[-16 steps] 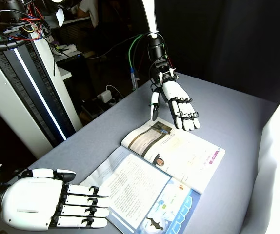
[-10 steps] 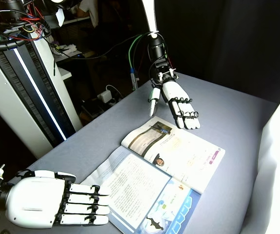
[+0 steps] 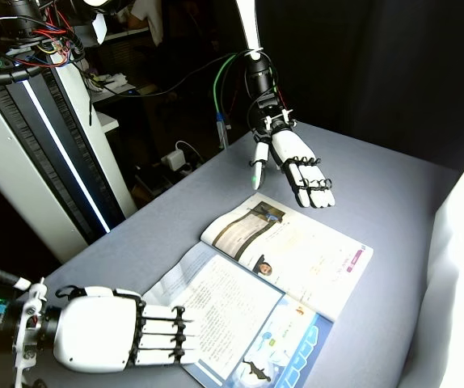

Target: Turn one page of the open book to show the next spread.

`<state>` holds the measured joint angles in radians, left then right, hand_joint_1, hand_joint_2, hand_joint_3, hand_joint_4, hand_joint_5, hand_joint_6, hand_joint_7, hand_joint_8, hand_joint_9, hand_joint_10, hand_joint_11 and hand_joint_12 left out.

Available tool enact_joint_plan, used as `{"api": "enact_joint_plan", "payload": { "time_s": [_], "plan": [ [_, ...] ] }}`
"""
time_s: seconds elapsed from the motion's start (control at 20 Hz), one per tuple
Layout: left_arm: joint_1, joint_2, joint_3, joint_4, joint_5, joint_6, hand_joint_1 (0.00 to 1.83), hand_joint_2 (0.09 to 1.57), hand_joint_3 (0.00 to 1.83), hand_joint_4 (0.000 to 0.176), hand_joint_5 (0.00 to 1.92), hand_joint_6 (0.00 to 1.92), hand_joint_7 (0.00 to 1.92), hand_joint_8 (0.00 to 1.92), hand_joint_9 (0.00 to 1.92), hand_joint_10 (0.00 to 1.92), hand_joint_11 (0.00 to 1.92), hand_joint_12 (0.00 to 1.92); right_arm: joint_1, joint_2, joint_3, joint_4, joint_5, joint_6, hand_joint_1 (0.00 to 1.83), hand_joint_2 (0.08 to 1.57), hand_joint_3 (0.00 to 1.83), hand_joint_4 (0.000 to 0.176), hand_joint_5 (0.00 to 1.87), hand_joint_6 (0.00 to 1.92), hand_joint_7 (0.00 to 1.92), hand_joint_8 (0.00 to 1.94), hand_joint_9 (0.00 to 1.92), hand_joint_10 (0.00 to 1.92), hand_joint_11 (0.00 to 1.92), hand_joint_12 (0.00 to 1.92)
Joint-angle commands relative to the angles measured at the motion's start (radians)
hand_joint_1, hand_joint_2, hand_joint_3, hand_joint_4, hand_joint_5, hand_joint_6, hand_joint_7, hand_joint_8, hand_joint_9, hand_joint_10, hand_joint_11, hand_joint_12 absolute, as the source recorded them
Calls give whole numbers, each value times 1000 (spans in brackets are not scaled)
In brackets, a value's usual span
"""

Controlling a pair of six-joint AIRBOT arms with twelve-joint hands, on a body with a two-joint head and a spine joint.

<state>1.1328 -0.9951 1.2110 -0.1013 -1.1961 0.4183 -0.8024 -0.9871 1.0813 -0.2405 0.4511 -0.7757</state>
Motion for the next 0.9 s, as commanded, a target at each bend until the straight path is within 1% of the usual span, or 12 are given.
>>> {"api": "enact_joint_plan", "payload": {
  "time_s": [0.0, 0.1, 0.15, 0.3, 0.35, 0.4, 0.45, 0.55, 0.6, 0.7, 0.75, 0.85],
  "plan": [
    [5, 9, 0, -30, -127, -5, 152, 1307, 14, 59, 3, 1, 0, 0, 0, 0, 0, 0, 4, -5, 4, 8, 80, 8, 107, 1190, 0, 0, 0, 0, 0, 0, 0, 0, 0, 0],
    [19, 9, -5, -41, -132, -5, 157, 1318, 13, 55, 0, 0, 0, 0, 0, 0, 0, 0, 2, -19, 13, 8, 75, 11, 87, 1190, 0, 0, 0, 0, 0, 0, 0, 0, 0, 0],
    [32, 8, -9, -52, -138, -5, 178, 1304, 4, 66, 10, 4, 0, 0, 0, 0, 0, 0, 2, -30, 20, 8, 74, 15, 75, 1188, 0, 0, 0, 0, 0, 0, 0, 0, 0, 0],
    [71, 8, -19, -72, -138, -6, 186, 1306, 4, 69, 13, 4, 0, 0, 0, 0, 0, 0, 25, -72, 45, -34, 74, 51, 57, 1193, 0, 0, 0, 0, 0, 0, 0, 0, 0, 0],
    [79, 8, -21, -75, -137, -6, 197, 1303, 2, 52, 33, 11, 0, 0, 0, 0, 0, 0, 38, -86, 54, -55, 74, 69, 51, 1204, 2, 0, 0, 0, 0, 0, 0, 0, 0, 0],
    [84, 8, -23, -76, -135, -6, 201, 1302, 2, 44, 45, 16, 5, 2, 0, 0, 0, 0, 47, -99, 61, -73, 74, 80, 30, 1207, 4, 0, 0, 0, 0, 0, 0, 0, 0, 0],
    [88, 6, -24, -77, -131, -7, 219, 1299, 0, 51, 57, 19, 11, 4, 0, 0, 0, 0, 64, -117, 70, -90, 75, 90, 22, 1207, 3, 0, 0, 0, 0, 0, 0, 0, 0, 0],
    [96, -1, -24, -77, -119, -11, 217, 1303, 2, 59, 69, 20, 18, 5, 0, 0, 0, 0, 96, -149, 85, -112, 77, 91, 7, 1218, 8, 0, 0, 0, 0, 0, 0, 0, 0, 0],
    [104, -5, -24, -78, -116, -14, 198, 1315, 6, 50, 68, 17, 18, 4, 0, 0, 0, 0, 112, -165, 94, -119, 84, 91, 3, 1222, 9, 0, 0, 0, 0, 0, 0, 0, 0, 0],
    [124, -15, -24, -91, -116, -21, 196, 1330, 12, 44, 85, 23, 28, 7, 0, 0, 0, 0, 140, -201, 117, -127, 107, 91, 0, 1215, 4, 0, 0, 0, 0, 0, 0, 0, 0, 0],
    [135, -22, -24, -100, -118, -24, 228, 1335, 12, 33, 107, 28, 49, 13, 0, 0, 0, 0, 154, -217, 129, -135, 123, 94, 0, 1212, 3, 0, 0, 0, 0, 0, 0, 0, 0, 0],
    [155, -34, -23, -112, -120, -33, 262, 1348, 13, 23, 142, 34, 83, 19, 8, 3, 0, 0, 180, -253, 153, -151, 156, 104, 1, 1205, 0, 0, 0, 0, 0, 0, 0, 0, 0, 0]
  ]
}}
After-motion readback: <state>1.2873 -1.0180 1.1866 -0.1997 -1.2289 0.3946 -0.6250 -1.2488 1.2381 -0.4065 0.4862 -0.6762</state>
